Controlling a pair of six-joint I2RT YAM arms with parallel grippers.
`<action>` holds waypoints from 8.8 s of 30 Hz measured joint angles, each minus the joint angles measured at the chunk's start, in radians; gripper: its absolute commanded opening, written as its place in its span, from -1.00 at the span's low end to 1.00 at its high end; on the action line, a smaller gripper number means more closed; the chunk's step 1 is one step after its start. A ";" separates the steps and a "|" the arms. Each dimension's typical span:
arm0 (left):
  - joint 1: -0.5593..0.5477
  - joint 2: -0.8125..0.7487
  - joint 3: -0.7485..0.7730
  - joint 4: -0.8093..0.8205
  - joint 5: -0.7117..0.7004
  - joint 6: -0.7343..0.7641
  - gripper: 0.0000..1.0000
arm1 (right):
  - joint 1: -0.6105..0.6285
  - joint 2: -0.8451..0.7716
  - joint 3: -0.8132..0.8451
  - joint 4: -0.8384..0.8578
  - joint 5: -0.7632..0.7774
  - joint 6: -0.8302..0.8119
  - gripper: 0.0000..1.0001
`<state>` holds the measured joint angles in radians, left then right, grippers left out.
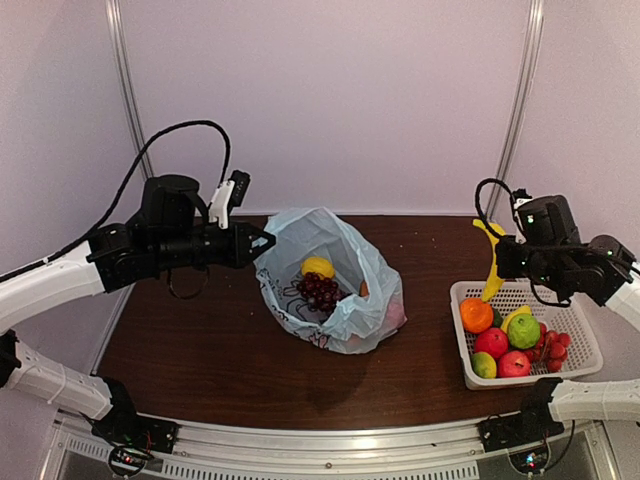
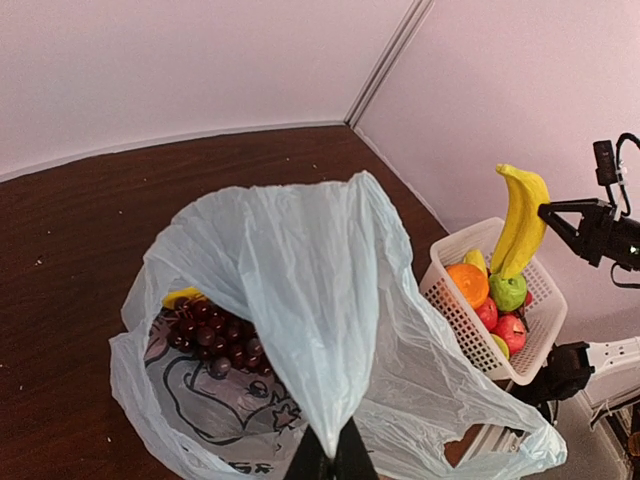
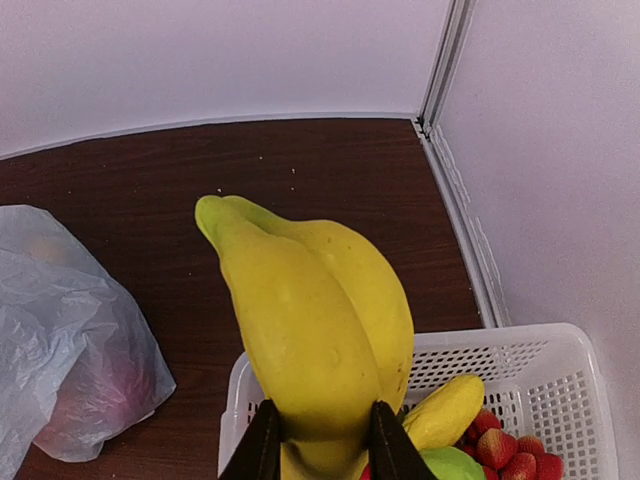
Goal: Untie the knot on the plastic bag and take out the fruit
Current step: Place the fake fruit in the bin, then pick up the fake fruit from the takeout bag, then place the fake fruit in the bin.
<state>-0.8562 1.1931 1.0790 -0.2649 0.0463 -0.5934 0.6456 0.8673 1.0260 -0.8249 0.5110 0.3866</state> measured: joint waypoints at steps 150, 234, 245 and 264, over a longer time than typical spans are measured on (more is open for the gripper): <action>-0.111 -0.169 -0.058 -0.055 0.013 -0.035 -1.00 | 0.336 1.280 0.657 0.168 -0.477 -0.589 -0.63; -0.079 -0.156 -0.068 -0.072 -0.096 -0.136 -1.00 | 0.261 0.157 0.343 -0.092 0.044 -0.126 -0.91; -0.076 -0.166 -0.082 -0.072 -0.095 -0.138 -1.00 | -0.102 0.086 0.084 -0.109 0.005 -0.048 -0.91; -0.068 -0.242 -0.109 -0.077 -0.110 -0.137 -1.00 | -0.476 0.018 -0.202 0.145 -0.065 0.253 -1.00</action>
<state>-0.9241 0.9512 0.9703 -0.3420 -0.0635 -0.7303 0.1692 0.8848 0.8242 -0.6800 0.4461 0.6399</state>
